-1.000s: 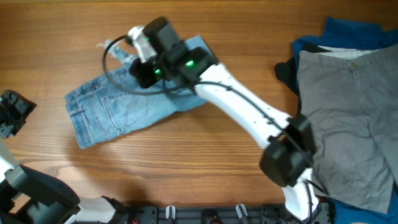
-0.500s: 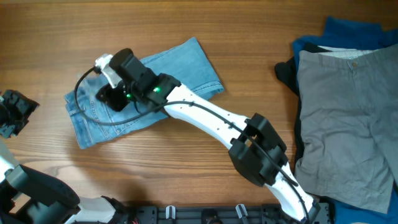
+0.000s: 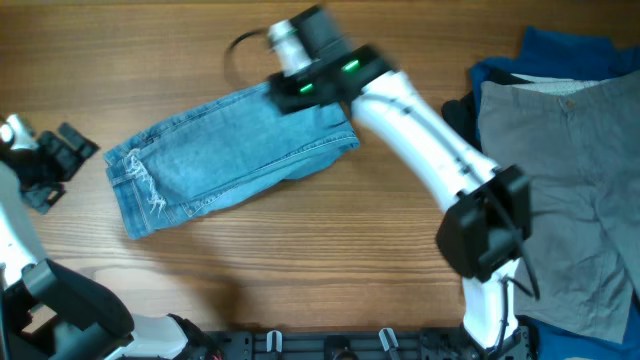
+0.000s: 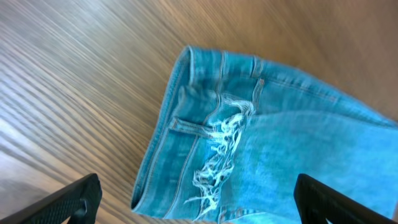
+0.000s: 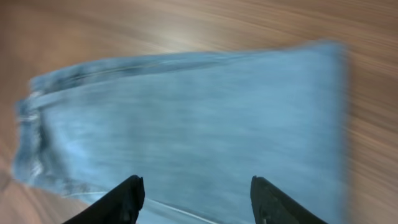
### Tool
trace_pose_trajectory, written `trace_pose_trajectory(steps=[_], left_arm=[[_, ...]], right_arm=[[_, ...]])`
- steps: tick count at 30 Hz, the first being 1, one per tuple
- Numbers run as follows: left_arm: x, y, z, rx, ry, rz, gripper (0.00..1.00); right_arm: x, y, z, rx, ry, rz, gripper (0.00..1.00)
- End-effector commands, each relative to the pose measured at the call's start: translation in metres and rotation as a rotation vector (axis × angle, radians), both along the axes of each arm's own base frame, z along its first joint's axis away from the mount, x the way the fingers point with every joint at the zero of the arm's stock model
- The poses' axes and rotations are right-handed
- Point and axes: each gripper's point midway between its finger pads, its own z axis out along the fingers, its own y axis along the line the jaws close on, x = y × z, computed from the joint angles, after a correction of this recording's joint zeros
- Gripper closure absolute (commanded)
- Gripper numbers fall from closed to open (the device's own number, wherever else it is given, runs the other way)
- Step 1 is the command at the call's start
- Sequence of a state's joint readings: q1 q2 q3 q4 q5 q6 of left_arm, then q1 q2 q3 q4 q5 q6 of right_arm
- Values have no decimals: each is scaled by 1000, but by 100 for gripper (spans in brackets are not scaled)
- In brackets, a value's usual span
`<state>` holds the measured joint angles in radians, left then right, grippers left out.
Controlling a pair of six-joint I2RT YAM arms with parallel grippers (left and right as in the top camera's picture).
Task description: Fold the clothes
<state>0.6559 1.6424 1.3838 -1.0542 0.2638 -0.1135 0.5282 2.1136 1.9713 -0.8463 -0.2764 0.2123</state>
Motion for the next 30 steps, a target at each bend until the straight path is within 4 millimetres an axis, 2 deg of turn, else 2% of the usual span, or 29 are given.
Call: trace_pose_trajectory(steps=[1, 2, 3, 6, 9, 13, 16, 19, 22, 25, 28, 29, 30], left_arm=[[-10, -16, -44, -21, 88, -30, 0], [-12, -20, -56, -41, 103, -35, 0], [-15, -22, -67, -57, 119, -36, 0], [-15, -32, -86, -122, 123, -46, 0], [-14, -39, -101, -152, 116, -97, 0], [-20, -43, -123, -151, 140, -181, 0], [-19, -37, -142, -123, 146, -198, 0], [-16, -37, -161, -121, 142, -202, 5], [-13, -56, -175, -166, 125, -318, 15], [-19, -72, -188, -210, 149, -404, 16], [-19, -84, -190, -261, 112, -474, 28], [-18, -86, -190, -269, 108, -477, 35], [-19, -86, -190, -270, 109, -477, 51]], right_arm=[[3, -27, -36, 35, 171, -40, 54], [3, -32, -50, 28, 209, -49, 68], [1, -36, -66, 17, 251, -56, 76], [-8, -42, -112, -30, 351, -70, 94], [-16, -48, -159, -82, 436, -84, 96], [-27, -53, -194, -119, 517, -94, 96], [-28, -53, -196, -121, 520, -95, 96], [-28, -53, -196, -122, 520, -92, 96], [-28, -53, -196, -123, 522, -92, 96], [-29, -54, -196, -124, 523, -93, 96], [-29, -54, -196, -124, 523, -93, 96], [-29, -54, -196, -124, 523, -93, 96], [-29, -54, -196, -124, 523, -93, 96]])
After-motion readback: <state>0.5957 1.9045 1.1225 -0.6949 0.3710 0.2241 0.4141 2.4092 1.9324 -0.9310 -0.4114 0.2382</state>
